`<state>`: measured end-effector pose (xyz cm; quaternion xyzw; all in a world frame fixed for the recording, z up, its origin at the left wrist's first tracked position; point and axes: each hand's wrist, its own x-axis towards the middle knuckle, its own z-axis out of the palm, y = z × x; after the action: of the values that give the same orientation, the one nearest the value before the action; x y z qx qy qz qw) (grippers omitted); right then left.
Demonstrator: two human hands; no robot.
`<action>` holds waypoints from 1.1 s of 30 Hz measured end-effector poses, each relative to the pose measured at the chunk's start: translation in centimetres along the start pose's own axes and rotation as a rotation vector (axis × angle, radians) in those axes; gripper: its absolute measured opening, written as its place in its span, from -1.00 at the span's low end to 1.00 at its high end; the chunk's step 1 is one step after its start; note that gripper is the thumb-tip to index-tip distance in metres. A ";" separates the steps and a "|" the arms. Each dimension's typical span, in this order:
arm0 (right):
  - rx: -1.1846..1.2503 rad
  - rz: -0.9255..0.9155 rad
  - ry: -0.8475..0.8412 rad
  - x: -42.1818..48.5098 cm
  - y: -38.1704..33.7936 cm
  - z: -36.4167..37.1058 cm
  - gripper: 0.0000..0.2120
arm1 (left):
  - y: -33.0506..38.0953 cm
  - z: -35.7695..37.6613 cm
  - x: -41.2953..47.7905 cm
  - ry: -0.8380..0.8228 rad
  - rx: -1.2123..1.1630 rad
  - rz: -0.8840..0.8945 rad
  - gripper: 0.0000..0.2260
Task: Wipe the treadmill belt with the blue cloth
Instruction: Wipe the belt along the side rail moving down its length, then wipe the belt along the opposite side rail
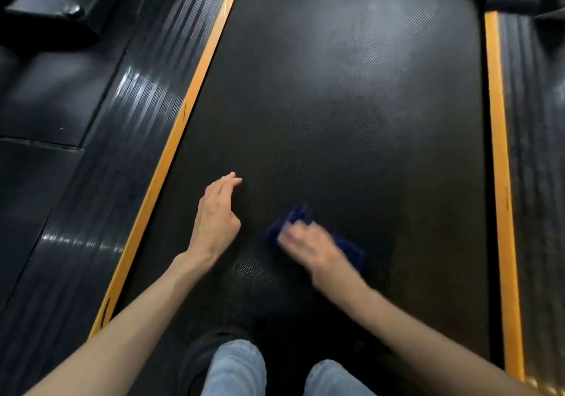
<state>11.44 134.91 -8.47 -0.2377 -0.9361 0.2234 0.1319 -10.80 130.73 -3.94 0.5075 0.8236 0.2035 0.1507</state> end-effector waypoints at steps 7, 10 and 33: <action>-0.125 0.315 0.126 -2.0 10.5 -6.4 -0.38 | 1.7 0.2 0.9 -0.012 -0.015 0.055 -0.42; -0.166 0.808 0.267 -2.7 12.8 -9.5 -0.32 | 2.3 0.2 1.8 -0.058 0.043 0.070 -0.42; -0.294 0.763 0.231 -5.3 15.4 -16.0 -0.53 | 21.5 10.6 5.6 -0.290 -0.090 0.639 -0.60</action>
<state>27.55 150.05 -2.75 -0.6069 -0.7819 0.0921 0.1086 8.23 146.34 -2.86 0.7560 0.5835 0.2020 0.2170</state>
